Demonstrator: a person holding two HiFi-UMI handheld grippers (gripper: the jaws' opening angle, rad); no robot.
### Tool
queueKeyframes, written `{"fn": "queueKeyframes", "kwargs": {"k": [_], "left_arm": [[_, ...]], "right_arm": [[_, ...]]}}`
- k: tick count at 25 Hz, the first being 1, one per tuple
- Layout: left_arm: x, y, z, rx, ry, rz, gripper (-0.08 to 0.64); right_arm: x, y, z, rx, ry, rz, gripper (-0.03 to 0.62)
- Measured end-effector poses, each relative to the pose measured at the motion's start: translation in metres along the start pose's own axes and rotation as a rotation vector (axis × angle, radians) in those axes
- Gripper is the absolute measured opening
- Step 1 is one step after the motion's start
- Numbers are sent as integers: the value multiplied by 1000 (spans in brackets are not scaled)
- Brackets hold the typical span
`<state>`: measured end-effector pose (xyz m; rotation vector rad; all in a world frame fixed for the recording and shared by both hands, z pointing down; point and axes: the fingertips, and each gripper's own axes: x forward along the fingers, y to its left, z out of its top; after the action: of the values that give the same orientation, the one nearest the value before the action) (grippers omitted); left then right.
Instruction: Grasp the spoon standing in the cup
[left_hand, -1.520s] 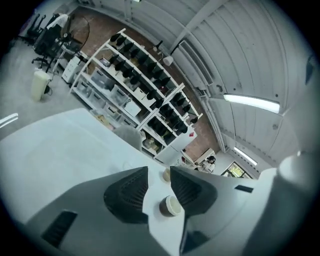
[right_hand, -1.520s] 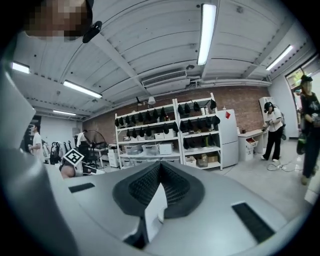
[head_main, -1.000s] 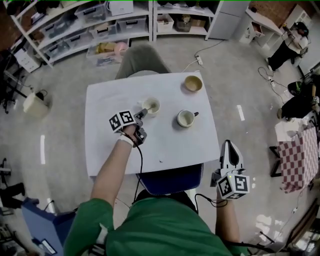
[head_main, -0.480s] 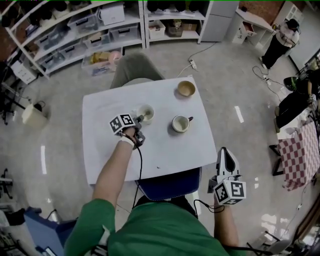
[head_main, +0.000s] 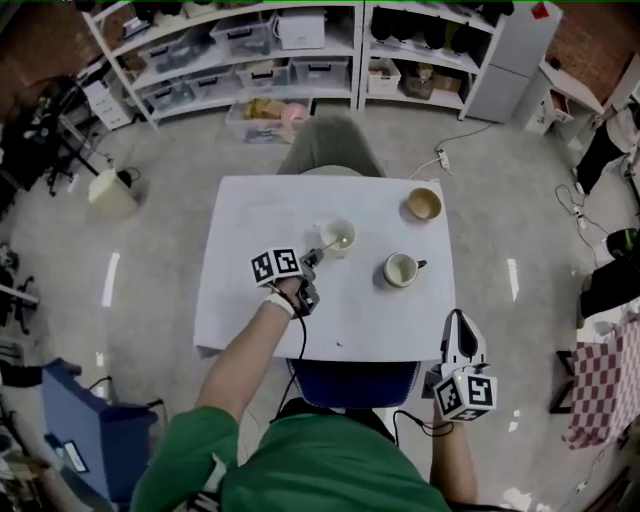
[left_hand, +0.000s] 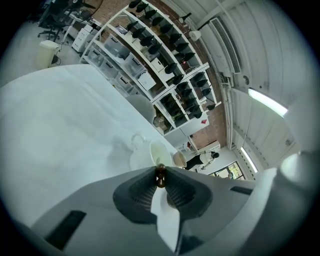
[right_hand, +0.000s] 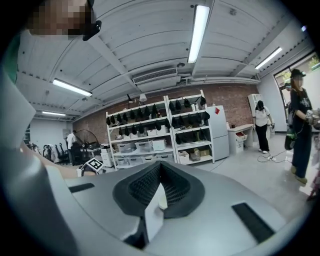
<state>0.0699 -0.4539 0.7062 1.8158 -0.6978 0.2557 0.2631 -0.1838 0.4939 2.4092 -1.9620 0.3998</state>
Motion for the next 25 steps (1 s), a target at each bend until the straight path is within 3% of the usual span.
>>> {"fn": "queueKeyframes", "kwargs": {"k": [9, 17, 25], "left_arm": [[-77, -19, 10, -21, -162, -121, 60], [-152, -48, 7, 44, -297, -165, 61], [-216, -73, -3, 161, -421, -173, 60]], "right_arm": [[36, 57, 3, -32, 9, 199, 21], [37, 102, 13, -59, 4, 325, 21], [32, 130, 19, -72, -27, 391, 21]]}}
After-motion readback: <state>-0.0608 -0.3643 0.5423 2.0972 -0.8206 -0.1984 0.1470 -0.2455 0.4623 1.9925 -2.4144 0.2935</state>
